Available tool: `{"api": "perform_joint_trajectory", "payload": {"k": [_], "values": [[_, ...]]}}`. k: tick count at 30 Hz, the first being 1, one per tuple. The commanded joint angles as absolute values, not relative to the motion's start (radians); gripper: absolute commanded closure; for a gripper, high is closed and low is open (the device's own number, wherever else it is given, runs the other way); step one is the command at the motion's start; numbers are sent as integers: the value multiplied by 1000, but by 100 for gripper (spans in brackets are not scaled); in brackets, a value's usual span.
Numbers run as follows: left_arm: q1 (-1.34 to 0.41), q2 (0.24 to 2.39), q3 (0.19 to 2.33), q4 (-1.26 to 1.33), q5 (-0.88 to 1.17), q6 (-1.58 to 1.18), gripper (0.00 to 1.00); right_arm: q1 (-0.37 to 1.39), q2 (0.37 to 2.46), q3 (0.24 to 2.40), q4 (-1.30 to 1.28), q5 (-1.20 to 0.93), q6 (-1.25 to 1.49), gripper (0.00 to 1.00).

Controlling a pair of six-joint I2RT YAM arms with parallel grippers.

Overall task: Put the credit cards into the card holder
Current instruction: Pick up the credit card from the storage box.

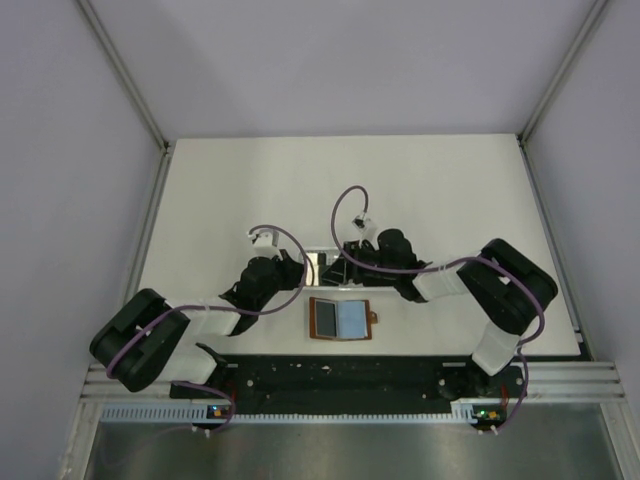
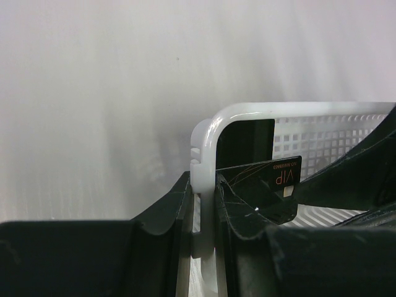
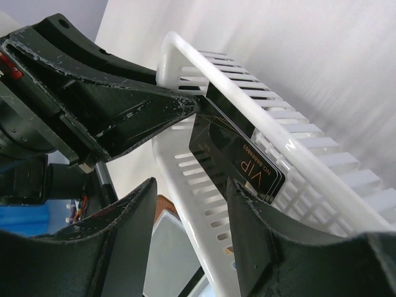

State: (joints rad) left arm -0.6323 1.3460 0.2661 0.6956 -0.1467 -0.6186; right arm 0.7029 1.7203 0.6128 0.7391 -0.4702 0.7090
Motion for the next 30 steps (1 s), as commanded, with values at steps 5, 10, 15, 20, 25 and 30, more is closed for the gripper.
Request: {"api": "perform_joint_trajectory", "payload": {"k": [5, 10, 15, 20, 25, 30], "values": [[-638, 1330, 268, 792, -123, -640, 100, 695, 1684, 614, 749, -414, 618, 50], [-637, 1331, 268, 792, -112, -638, 100, 696, 1649, 635, 669, -344, 526, 49], [-638, 1341, 273, 796, -95, -643, 100, 696, 1632, 641, 641, -293, 466, 47], [-637, 1347, 276, 807, -78, -646, 100, 701, 1658, 653, 641, -282, 451, 47], [-637, 1347, 279, 808, -68, -646, 100, 721, 1674, 653, 635, -261, 413, 47], [-638, 1359, 282, 818, -52, -652, 100, 745, 1672, 670, 601, -213, 362, 46]]}}
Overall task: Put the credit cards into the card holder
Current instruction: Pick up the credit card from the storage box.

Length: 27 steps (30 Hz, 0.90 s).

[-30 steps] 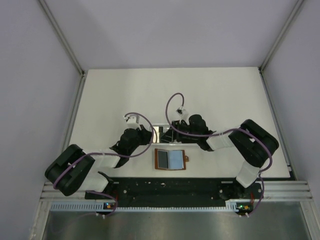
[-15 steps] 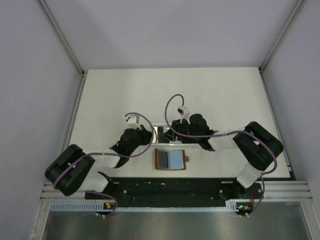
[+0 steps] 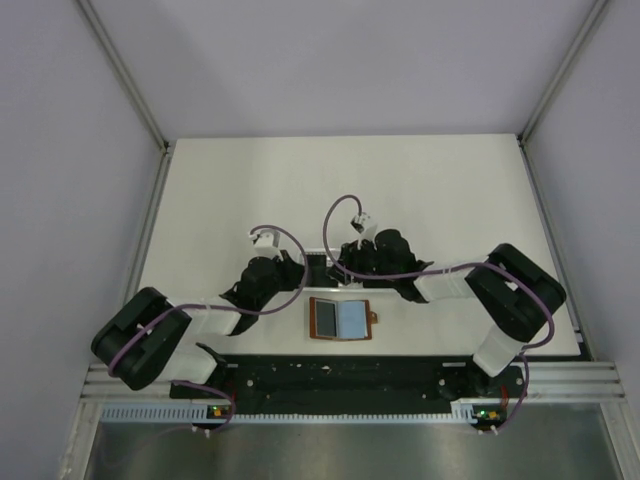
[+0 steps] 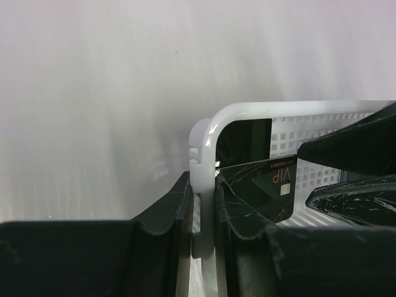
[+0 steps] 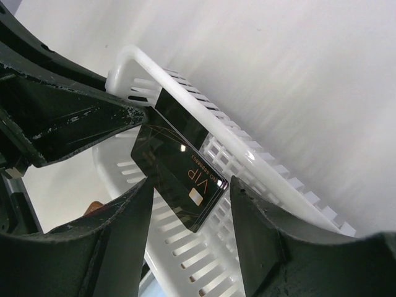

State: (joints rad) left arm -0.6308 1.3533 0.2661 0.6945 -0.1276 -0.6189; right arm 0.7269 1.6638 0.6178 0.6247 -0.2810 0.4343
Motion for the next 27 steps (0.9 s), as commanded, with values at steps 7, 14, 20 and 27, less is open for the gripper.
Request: {"api": "perform_joint_trajectory", "payload": {"k": [7, 14, 20, 27], "values": [[-638, 1361, 282, 827, -49, -657, 100, 755, 1713, 692, 609, -282, 377, 47], [-637, 1362, 284, 822, -58, -653, 100, 755, 1749, 706, 612, -390, 403, 56], [-637, 1362, 285, 818, -71, -653, 100, 759, 1738, 693, 600, -423, 408, 62], [-637, 1361, 282, 815, -81, -653, 100, 764, 1726, 695, 581, -477, 419, 66]]}}
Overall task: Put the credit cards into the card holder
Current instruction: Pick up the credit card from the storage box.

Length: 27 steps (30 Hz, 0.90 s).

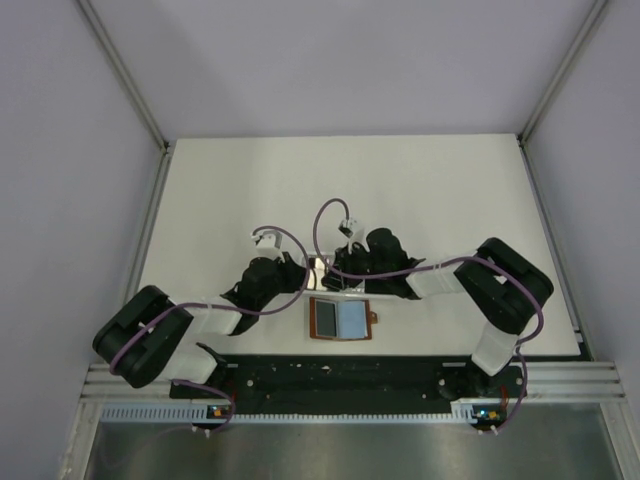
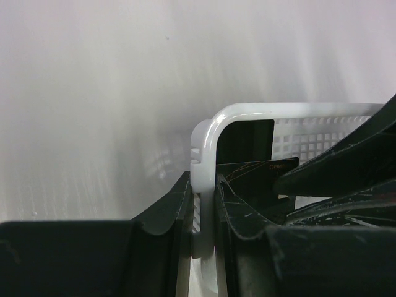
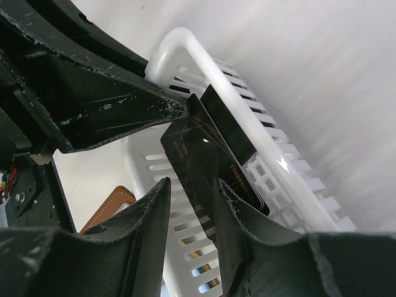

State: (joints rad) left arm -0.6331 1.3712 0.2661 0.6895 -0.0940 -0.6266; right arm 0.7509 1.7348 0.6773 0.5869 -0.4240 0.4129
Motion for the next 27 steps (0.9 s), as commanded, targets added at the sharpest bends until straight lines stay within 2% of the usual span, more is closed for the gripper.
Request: {"api": "perform_joint_trajectory", "payload": {"k": [1, 3, 11, 18, 27], "values": [[-638, 1359, 282, 812, -83, -650, 100, 764, 1726, 695, 581, -482, 420, 66], [-637, 1361, 282, 811, -81, -649, 100, 765, 1714, 690, 577, -477, 417, 66], [-637, 1365, 282, 807, -66, -640, 100, 778, 1634, 710, 480, -332, 324, 52], [-638, 1358, 276, 805, -71, -641, 100, 779, 1597, 736, 393, -152, 290, 48], [-638, 1350, 273, 805, -69, -641, 100, 782, 1654, 769, 339, -173, 290, 48]]}}
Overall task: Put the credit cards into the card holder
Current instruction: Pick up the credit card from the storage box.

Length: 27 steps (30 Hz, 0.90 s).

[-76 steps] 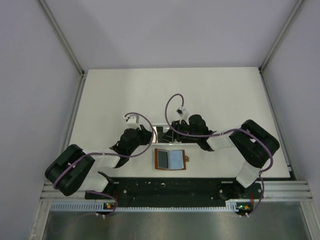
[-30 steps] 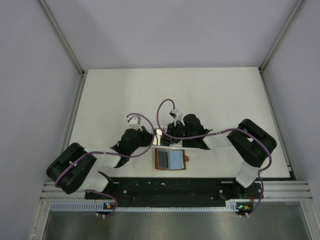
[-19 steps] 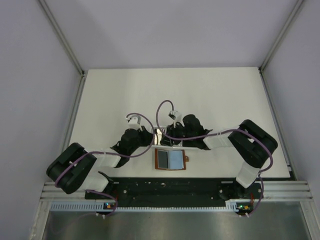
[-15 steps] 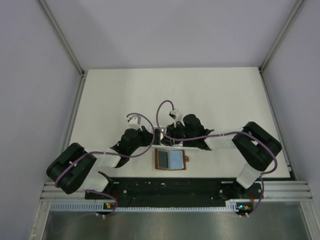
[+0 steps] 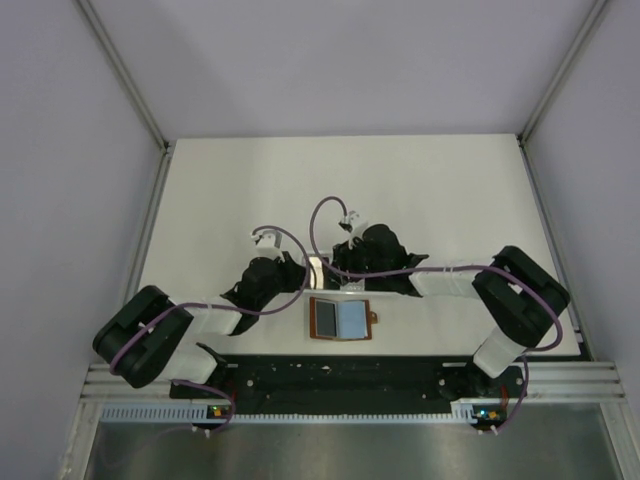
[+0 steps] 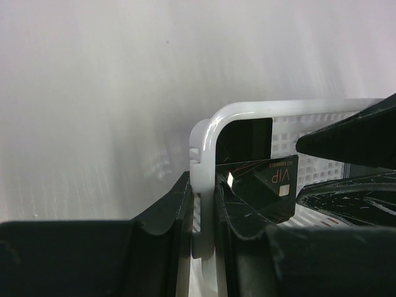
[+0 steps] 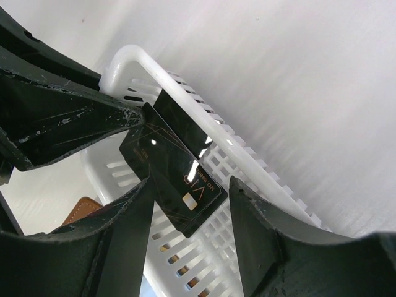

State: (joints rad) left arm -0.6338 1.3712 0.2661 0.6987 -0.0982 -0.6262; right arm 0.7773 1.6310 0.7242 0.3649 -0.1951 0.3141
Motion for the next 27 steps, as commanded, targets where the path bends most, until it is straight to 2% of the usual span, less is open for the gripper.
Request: {"api": "perform_joint_trajectory", "payload": {"k": [1, 14, 27], "values": [[-637, 1350, 273, 807, -72, -643, 100, 782, 1657, 770, 339, -187, 291, 48], [-637, 1348, 272, 805, -86, -646, 100, 788, 1718, 773, 334, -393, 313, 55], [-638, 1353, 272, 801, -91, -644, 100, 790, 1715, 773, 353, -495, 345, 56]]}}
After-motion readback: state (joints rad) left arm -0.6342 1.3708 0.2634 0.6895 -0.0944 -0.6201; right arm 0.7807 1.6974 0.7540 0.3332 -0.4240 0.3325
